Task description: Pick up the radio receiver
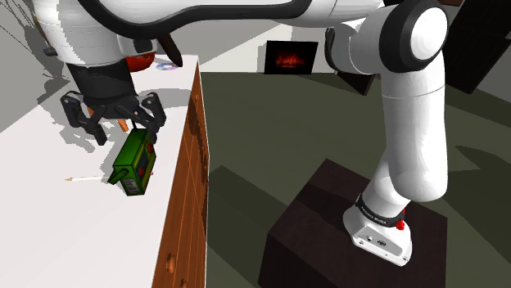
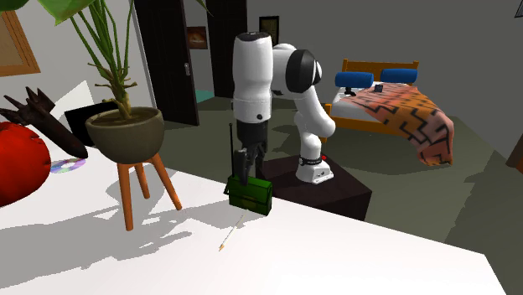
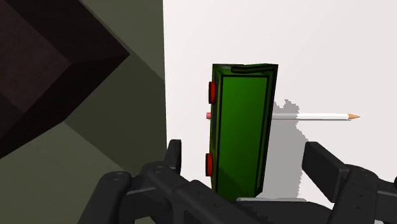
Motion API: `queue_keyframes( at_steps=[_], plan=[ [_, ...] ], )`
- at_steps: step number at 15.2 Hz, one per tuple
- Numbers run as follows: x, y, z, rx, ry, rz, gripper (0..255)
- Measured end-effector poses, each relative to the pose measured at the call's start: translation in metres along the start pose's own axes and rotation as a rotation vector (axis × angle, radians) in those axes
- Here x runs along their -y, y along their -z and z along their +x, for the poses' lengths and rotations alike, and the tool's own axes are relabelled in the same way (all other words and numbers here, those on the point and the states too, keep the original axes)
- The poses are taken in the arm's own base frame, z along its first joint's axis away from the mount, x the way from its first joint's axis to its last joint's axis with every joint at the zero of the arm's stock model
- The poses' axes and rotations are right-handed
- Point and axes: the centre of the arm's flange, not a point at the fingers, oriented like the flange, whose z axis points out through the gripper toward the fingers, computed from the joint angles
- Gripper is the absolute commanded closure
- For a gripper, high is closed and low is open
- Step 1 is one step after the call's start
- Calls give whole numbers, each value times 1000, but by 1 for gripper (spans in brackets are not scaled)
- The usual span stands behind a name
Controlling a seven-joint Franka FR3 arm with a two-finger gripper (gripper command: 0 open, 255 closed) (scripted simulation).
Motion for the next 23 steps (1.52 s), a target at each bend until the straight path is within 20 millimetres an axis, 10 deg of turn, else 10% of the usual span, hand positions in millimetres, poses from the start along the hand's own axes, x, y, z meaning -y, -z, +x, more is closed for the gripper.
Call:
queue_keyframes(
  at_steps=[1,2,12,23],
  plan=[
    [0,-5,-1,0,0,0,0],
    [0,-7,-1,0,0,0,255],
    [-1,-9,-1,0,0,1,255],
    [2,43,1,0,0,1,255]
  ],
)
